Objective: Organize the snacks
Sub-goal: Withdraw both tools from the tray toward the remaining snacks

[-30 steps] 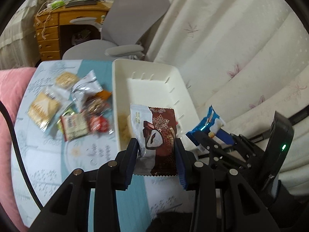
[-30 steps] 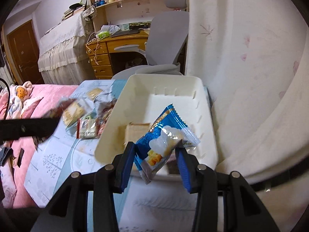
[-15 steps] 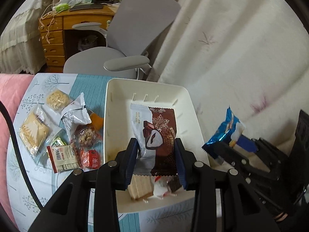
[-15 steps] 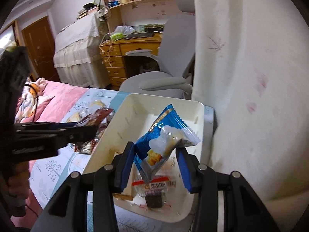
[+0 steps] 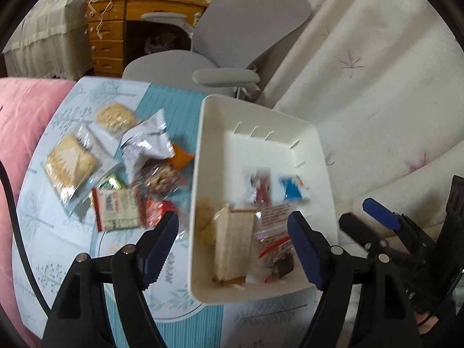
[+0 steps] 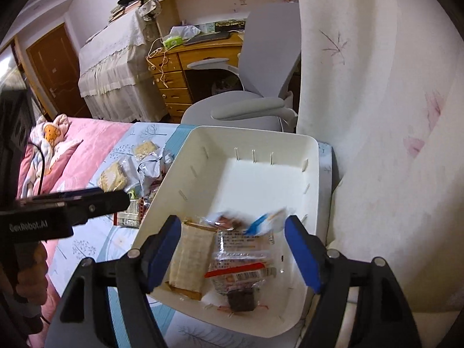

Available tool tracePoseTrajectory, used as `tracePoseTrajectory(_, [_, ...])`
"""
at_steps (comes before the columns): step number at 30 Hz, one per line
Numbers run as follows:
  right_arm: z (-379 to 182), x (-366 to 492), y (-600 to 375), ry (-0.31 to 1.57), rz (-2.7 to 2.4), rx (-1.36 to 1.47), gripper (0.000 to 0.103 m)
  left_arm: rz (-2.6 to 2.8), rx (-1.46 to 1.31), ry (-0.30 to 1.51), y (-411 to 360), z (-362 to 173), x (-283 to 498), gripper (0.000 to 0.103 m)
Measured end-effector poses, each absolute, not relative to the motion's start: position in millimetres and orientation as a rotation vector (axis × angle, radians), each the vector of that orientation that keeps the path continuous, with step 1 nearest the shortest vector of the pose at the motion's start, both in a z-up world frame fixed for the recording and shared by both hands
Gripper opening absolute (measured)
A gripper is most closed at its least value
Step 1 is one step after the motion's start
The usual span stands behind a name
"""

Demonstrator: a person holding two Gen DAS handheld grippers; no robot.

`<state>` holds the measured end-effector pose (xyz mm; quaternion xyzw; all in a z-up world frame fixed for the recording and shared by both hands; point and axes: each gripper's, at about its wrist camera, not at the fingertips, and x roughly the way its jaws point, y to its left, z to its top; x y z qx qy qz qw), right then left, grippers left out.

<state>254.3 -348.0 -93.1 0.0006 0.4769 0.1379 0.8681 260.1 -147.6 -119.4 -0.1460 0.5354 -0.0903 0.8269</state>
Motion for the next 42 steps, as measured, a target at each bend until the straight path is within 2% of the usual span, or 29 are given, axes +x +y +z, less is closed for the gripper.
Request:
tracePoseTrajectory(11, [-108,238,-337,1.118,0.212,0.259,0.078,-0.071,-0.387,1.253,-65,-152,201,0.077])
tracePoseTrajectory(20, [-121,207,-283,1.182,0.101,0.404,0.080,-0.016,-0.401,1.284,22,-150,163,0.081])
tracePoseTrajectory(34, [-159,183,-197,1.311,-0.167,0.666,0.080,0.056,-0.391,1.347,153,-159,170,0.084])
tracePoseTrajectory(42, [-193,177,-172,1.339,-0.352,0.957,0.080,0.145,-0.424,1.367,181,-169,199,0.084])
